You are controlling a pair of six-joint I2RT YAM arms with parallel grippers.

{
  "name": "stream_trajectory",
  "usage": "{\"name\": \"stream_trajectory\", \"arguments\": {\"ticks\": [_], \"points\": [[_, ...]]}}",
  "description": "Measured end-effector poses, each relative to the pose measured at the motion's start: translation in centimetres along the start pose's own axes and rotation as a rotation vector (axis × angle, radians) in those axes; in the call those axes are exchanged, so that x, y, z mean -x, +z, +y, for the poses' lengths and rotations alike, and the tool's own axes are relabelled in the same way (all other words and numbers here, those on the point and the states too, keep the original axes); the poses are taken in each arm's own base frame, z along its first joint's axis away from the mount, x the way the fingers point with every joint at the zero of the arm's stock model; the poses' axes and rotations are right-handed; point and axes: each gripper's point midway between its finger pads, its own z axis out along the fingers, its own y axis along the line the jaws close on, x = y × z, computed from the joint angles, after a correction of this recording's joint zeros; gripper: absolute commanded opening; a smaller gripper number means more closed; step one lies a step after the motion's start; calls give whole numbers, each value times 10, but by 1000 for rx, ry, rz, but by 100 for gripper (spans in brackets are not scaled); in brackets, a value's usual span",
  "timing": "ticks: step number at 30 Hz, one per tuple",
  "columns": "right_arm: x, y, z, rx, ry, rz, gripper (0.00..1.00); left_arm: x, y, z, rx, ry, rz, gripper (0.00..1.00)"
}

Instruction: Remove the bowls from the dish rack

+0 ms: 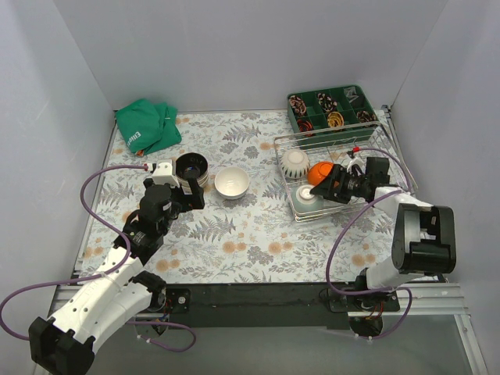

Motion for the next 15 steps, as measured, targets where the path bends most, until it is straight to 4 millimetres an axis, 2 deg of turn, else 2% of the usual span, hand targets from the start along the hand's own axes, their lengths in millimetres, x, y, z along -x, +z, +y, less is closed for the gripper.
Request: {"name": "stream_trajectory", "arguments": {"ticks": [9,15], "points": [[17,-18,12,-58,-74,-85,1,0,0,0,-3,0,1,98],[18,-24,8,-113,-84,-91,1,0,0,0,-3,0,1,98]]}}
